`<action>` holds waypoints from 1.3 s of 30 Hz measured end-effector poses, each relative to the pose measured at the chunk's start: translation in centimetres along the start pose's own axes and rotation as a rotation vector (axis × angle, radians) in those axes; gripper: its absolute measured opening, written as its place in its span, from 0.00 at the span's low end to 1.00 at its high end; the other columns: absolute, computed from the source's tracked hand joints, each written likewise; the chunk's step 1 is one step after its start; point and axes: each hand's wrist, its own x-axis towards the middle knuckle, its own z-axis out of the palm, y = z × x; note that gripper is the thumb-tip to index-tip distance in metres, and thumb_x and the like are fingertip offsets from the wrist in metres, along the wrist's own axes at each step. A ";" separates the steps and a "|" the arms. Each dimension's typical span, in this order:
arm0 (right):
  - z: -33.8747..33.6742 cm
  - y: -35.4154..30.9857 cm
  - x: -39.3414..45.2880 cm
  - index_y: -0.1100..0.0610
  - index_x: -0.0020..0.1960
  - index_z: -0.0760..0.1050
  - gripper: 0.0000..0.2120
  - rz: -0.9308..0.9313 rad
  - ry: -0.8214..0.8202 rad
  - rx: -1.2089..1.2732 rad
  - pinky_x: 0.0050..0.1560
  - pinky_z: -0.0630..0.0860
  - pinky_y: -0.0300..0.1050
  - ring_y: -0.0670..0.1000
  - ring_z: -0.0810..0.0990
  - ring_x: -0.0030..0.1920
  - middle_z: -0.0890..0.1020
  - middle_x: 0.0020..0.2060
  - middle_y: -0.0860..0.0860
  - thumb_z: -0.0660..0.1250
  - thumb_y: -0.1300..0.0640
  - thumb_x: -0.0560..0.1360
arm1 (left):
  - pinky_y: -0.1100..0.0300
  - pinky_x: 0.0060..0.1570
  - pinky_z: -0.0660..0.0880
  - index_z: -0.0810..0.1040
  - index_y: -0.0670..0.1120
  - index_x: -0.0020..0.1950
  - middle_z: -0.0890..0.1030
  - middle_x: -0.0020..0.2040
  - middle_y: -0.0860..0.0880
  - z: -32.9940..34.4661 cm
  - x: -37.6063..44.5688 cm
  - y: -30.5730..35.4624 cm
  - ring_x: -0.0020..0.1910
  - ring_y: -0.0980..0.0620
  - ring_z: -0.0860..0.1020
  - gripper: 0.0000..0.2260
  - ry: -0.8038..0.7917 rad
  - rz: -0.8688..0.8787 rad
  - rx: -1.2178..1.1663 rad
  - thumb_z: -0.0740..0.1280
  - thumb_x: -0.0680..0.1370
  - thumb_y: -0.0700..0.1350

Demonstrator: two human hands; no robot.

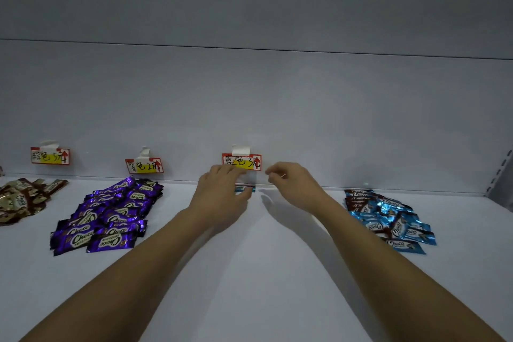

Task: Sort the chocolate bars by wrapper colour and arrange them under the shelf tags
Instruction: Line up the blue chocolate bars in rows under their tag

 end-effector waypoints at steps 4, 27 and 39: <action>-5.3 2.6 -2.5 0.51 0.52 0.81 0.08 0.029 -0.037 -0.045 0.42 0.71 0.32 0.44 0.78 0.46 0.82 0.47 0.45 0.64 0.56 0.78 | 0.52 0.60 0.70 0.77 0.53 0.61 0.77 0.58 0.54 1.0 0.7 6.8 0.61 0.52 0.71 0.13 -0.028 0.060 -0.234 0.66 0.77 0.51; -17.5 14.7 -10.7 0.41 0.47 0.80 0.11 0.185 -0.171 -0.240 0.36 0.67 0.34 0.42 0.76 0.39 0.79 0.43 0.41 0.77 0.54 0.70 | 0.74 0.35 0.68 0.82 0.52 0.46 0.80 0.39 0.55 7.8 -1.6 17.9 0.35 0.59 0.74 0.05 -0.196 0.037 -0.570 0.74 0.73 0.43; -17.6 13.5 -11.0 0.49 0.41 0.80 0.06 0.180 -0.037 -0.079 0.37 0.75 0.36 0.46 0.81 0.42 0.83 0.41 0.46 0.76 0.57 0.71 | 0.60 0.34 0.81 0.77 0.41 0.51 0.85 0.40 0.43 5.6 -1.4 17.5 0.38 0.49 0.85 0.12 -0.182 -0.425 -1.312 0.71 0.72 0.30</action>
